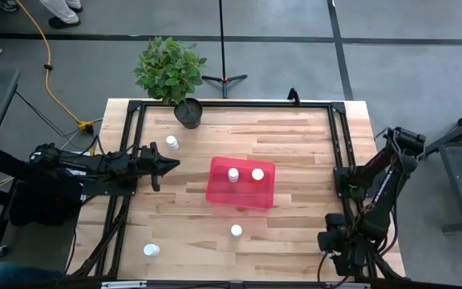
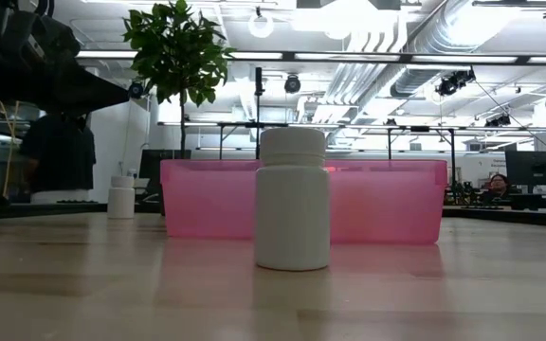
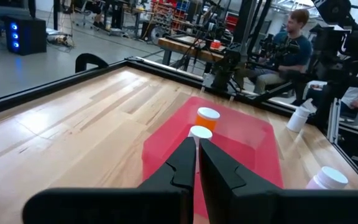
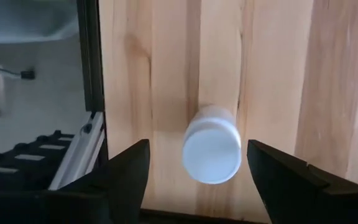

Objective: Pick and place pill bottles into a basket
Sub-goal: Put the white medicine bottle into the bin

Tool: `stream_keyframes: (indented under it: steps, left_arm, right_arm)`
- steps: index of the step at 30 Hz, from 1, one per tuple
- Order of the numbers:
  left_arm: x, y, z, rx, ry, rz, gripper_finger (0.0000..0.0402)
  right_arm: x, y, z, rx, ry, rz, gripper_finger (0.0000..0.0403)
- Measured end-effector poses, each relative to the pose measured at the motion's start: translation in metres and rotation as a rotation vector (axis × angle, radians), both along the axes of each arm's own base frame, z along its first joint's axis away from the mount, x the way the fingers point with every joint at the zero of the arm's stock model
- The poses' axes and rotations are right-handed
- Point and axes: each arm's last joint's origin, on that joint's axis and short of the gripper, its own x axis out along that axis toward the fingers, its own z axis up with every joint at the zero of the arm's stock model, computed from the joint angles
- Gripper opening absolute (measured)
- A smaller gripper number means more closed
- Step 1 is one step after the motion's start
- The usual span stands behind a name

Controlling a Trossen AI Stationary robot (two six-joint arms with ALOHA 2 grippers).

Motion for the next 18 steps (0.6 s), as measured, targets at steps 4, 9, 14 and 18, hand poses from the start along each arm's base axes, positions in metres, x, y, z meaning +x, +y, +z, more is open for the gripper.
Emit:
stream_keyframes:
  steps: [4,9,14,18]
  left_arm:
    - [0.000,0.000,0.000,0.000,-0.001,0.001,0.0058]
    - [0.000,0.000,0.000,0.000,-0.001,0.003,0.0058]
    - [0.000,0.000,0.000,0.000,-0.001,0.003,0.0058]
    - [0.000,0.000,0.000,0.000,-0.001,0.003,0.0058]
  right_arm:
    - [0.000,0.004,-0.007,-0.033,-0.018,0.028,0.0259]
    - [0.003,0.010,-0.020,-0.062,0.001,0.026,0.0259]
    - [0.004,0.016,-0.033,-0.077,0.071,0.018,0.0259]
    - [0.005,0.018,-0.039,-0.080,0.092,0.010,0.0259]
